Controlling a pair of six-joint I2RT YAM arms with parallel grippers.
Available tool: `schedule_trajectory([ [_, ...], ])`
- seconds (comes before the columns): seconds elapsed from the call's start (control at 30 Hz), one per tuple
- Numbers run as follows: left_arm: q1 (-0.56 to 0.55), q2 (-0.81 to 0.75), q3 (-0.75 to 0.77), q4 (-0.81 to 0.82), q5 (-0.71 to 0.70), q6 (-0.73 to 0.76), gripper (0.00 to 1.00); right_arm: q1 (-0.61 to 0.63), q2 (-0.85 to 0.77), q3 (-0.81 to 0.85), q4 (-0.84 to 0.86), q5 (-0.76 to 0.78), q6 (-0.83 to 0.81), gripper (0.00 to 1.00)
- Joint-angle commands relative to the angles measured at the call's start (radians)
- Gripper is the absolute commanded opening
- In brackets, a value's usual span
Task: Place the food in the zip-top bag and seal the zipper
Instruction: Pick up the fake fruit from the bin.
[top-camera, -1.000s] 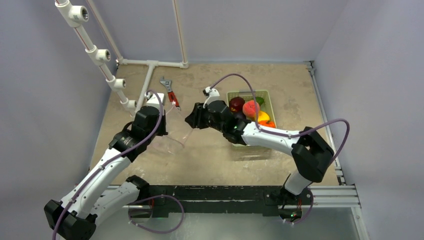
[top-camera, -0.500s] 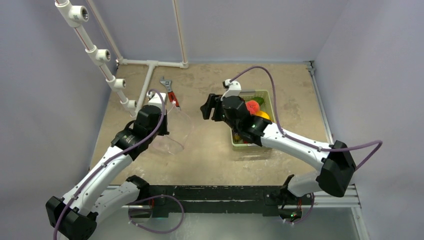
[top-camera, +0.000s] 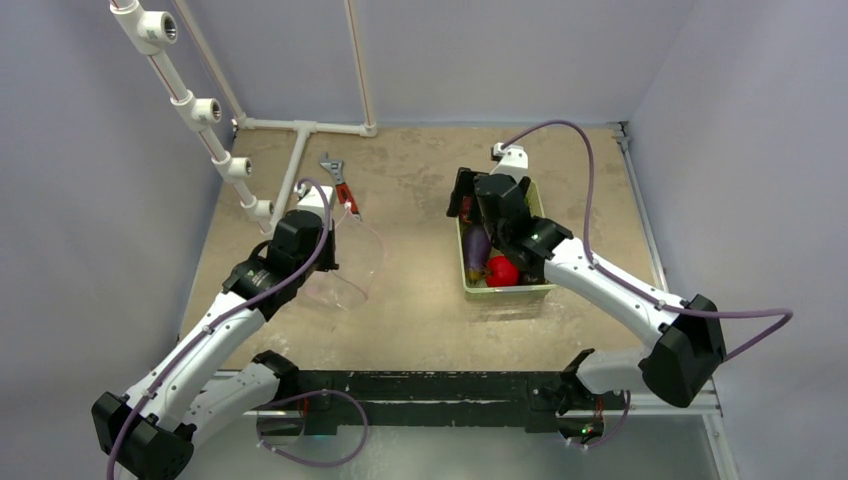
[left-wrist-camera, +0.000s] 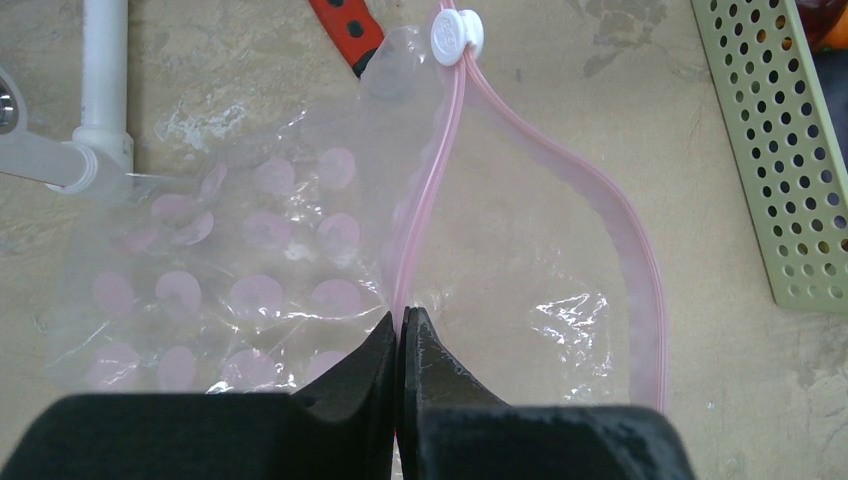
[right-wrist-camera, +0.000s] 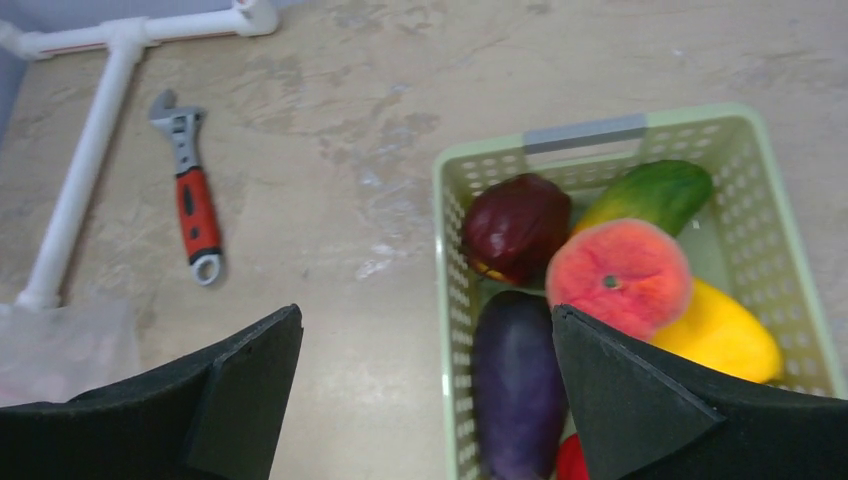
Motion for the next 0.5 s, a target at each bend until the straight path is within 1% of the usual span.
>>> schedule_trajectory([
  [0.0,-0.003,-0.011,-0.009,0.043,0.008,0.013,0.0,-0.06,-0.012,0.02,-0.049,0.061,-0.052,0.98],
  [0.27,-0.003,-0.014,-0.008,0.046,0.017,0.017,0.0,-0.132,0.068,0.037,-0.078,0.126,-0.107,0.99],
  [0.47,-0.003,-0.025,-0.011,0.053,0.03,0.023,0.0,-0.156,0.13,0.041,-0.071,0.093,-0.131,0.99],
])
